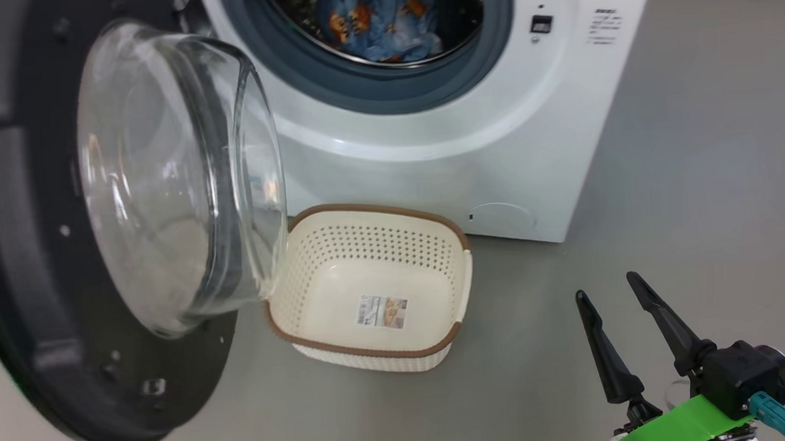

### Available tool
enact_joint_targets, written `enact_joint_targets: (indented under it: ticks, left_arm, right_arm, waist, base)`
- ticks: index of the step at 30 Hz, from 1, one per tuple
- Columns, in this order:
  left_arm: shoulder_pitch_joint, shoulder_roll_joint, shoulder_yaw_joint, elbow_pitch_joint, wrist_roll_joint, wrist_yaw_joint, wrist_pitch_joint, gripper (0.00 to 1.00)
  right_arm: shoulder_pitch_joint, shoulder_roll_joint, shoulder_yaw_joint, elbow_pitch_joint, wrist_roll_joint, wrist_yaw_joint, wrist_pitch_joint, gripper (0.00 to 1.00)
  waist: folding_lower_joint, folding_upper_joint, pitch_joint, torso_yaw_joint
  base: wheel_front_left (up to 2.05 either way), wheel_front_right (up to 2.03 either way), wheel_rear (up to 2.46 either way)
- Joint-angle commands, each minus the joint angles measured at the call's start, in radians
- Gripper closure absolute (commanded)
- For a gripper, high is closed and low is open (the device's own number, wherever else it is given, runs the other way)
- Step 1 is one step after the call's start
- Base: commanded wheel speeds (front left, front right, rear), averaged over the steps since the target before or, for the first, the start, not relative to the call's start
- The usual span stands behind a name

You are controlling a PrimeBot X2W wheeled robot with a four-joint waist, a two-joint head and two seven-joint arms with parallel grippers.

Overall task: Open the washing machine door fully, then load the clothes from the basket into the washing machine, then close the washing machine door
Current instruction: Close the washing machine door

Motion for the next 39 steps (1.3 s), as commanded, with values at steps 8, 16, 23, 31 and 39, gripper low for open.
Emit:
enact_joint_targets:
  ticks: [8,16,23,31,39]
  left_arm:
    - [0.032,0.0,0.006,-0.135,-0.01,0.036,0.012,1.0]
    - [0.038,-0.038,-0.012,-0.165,-0.009,0.057,-0.007,1.0]
    - [0.011,-0.088,-0.033,-0.165,-0.005,0.063,-0.036,1.0]
    - [-0.052,-0.141,-0.072,-0.127,0.009,0.056,-0.053,1.0]
    - [-0.166,-0.212,-0.092,-0.033,0.019,0.019,-0.089,1.0]
  right_arm:
    - [0.023,0.011,0.03,-0.002,0.014,0.003,-0.025,0.0]
    - [0.033,0.014,0.044,0.002,0.017,0.003,-0.026,0.0]
    - [0.032,0.015,0.064,0.003,0.019,0.003,-0.022,0.0]
    - [0.01,0.015,0.089,0.009,0.022,0.003,-0.019,0.0]
    - [-0.024,0.015,0.114,0.017,0.025,0.003,-0.021,0.0]
  waist:
    - [0.0,0.0,-0.07,-0.104]
    - [0.0,0.0,-0.091,-0.174]
    - [0.0,0.0,-0.097,-0.241]
    - [0.0,0.0,-0.087,-0.297]
    - [0.0,0.0,-0.06,-0.338]
  base:
    - [0.0,0.0,0.0]
    - [0.0,0.0,0.0]
    - [0.0,0.0,0.0]
    - [0.0,0.0,0.0]
    - [0.0,0.0,0.0]
